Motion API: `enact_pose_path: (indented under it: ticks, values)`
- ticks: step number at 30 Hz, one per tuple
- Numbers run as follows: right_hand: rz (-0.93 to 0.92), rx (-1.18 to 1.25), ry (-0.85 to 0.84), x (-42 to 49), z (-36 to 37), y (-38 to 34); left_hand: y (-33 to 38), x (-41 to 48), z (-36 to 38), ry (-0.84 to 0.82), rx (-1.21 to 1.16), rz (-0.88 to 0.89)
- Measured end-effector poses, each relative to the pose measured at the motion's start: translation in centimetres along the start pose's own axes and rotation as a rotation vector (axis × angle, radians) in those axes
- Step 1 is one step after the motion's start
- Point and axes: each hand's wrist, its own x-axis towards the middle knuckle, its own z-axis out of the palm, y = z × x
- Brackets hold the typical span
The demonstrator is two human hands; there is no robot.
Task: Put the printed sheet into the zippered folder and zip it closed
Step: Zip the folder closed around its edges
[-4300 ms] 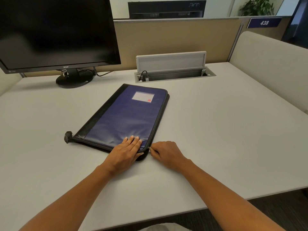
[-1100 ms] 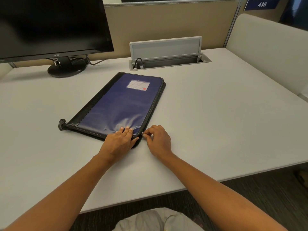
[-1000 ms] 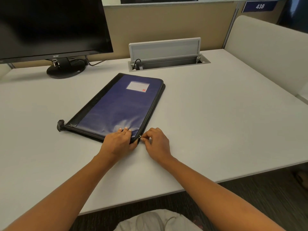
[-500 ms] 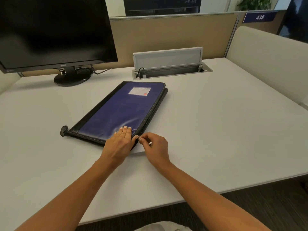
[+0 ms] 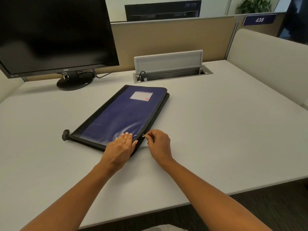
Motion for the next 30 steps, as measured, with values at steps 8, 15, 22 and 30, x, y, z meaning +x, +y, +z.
enact_pose_path:
  ticks: [8, 15, 22, 30]
  values:
    - [-0.008, 0.027, -0.077, -1.3, 0.6, 0.7, -0.1, 0.0, 0.9, -0.038, 0.059, 0.027]
    - [0.012, -0.022, -0.093, -1.1, 0.6, 0.9, -0.6, -0.2, 2.2, -0.062, 0.057, -0.041]
    - [0.034, -0.034, -0.089, -1.0, 0.8, 0.9, 0.8, 0.6, 1.7, -0.033, 0.067, -0.154]
    - [0.067, -0.098, -0.062, -0.7, 0.7, 1.1, 1.3, 1.7, 2.5, -0.134, 0.109, -0.135]
